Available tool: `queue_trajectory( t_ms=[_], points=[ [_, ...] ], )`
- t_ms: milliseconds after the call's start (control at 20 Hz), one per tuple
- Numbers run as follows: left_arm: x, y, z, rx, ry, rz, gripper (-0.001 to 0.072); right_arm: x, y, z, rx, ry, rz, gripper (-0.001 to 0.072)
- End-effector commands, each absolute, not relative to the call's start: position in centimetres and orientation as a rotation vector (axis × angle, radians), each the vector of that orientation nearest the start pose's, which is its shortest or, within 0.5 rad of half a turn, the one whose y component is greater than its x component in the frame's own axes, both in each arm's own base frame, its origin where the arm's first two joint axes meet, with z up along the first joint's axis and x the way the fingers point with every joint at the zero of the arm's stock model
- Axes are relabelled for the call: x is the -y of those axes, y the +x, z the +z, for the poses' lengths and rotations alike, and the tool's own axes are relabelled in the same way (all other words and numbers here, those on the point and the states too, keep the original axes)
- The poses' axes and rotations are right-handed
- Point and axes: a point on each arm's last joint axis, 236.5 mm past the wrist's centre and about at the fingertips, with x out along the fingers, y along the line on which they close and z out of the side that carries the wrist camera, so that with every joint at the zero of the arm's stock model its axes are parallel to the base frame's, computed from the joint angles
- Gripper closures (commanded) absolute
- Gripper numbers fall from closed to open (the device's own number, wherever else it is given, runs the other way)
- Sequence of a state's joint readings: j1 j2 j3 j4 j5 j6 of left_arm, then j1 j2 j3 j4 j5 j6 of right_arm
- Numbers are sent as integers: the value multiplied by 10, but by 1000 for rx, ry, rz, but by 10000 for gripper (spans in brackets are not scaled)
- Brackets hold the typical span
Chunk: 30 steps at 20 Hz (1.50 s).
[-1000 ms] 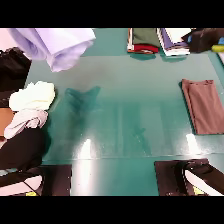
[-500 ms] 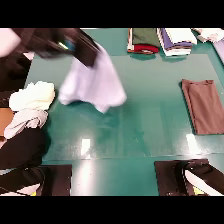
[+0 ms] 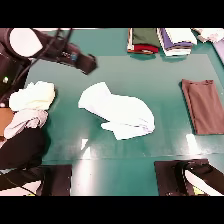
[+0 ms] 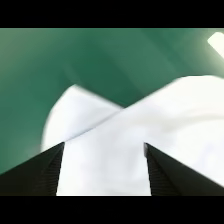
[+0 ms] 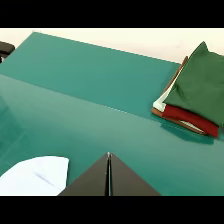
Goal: Fold the shirts.
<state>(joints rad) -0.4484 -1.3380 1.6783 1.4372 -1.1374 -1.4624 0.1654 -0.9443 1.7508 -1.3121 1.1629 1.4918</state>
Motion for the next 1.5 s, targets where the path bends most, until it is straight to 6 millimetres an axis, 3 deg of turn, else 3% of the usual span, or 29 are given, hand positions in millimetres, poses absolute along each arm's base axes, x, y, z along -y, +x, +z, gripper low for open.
queue_trajectory(
  t_ms=[0, 150, 300, 450, 600, 650, 700, 750, 800, 850, 950, 1050, 1150, 1200, 1250, 1350, 1450],
  points=[
    [148, 451, 116, -975, -71, -386, 120, -114, 340, 389, -371, 36, 396, 693],
    [140, 445, 33, -1160, -265, -411, 119, -115, 346, 378, -412, 35, 398, 694],
    [150, 438, -27, -1301, -313, -433, 119, -117, 355, 363, -460, 33, 400, 694],
    [169, 433, -60, -1372, -363, -463, 119, -119, 361, 349, -507, 30, 401, 693],
    [180, 430, -71, -1394, -358, -476, 120, -120, 365, 336, -551, 27, 403, 694],
    [184, 430, -71, -1391, -355, -481, 121, -120, 366, 334, -556, 27, 402, 694],
    [185, 430, -70, -1387, -358, -482, 199, -120, 367, 333, -559, 27, 403, 693],
    [185, 431, -70, -1387, -357, -483, 488, -119, 365, 330, -574, 23, 401, 694],
    [183, 432, -66, -1385, -347, -490, 675, -115, 363, 324, -607, 21, 392, 694],
    [181, 437, -56, -1365, -343, -498, 682, -108, 358, 311, -662, 20, 381, 694],
    [176, 458, -16, -1258, -312, -513, 682, -86, 350, 272, -784, 52, 322, 694],
    [172, 474, 32, -1140, -261, -521, 682, -61, 338, 212, -927, 106, 253, 693],
    [168, 482, 71, -1044, -221, -518, 682, -41, 317, 137, -1102, 189, 192, 656],
    [166, 485, 84, -1012, -212, -516, 682, -42, 307, 98, -1182, 268, 190, 380],
    [167, 485, 90, -998, -213, -518, 682, -47, 301, 66, -1230, 344, 203, 207],
    [167, 482, 89, -1009, -209, -522, 682, -73, 294, 11, -1300, 471, 283, 200],
    [167, 481, 88, -1016, -209, -524, 682, -101, 297, -23, -1334, 584, 350, 200]
  ],
)
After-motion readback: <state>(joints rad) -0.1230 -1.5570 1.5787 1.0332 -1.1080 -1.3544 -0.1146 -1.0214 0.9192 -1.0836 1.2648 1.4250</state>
